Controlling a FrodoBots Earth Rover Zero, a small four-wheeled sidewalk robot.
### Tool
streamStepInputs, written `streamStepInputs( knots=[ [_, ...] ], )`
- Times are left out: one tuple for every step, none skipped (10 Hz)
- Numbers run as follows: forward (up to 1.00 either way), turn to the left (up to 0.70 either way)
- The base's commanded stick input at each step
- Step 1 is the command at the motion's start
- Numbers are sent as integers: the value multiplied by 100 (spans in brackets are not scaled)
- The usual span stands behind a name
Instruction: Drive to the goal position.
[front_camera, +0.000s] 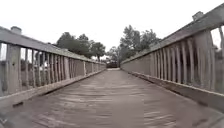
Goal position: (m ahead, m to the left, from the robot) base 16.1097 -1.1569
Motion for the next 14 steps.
streamStepInputs(
  knots=[
    [70,0],
    [70,0],
    [70,0],
    [70,0],
    [70,0],
    [70,0],
    [70,0],
    [70,0],
    [70,0],
    [70,0],
    [70,0],
    [70,0],
    [70,0],
    [70,0]
  ],
)
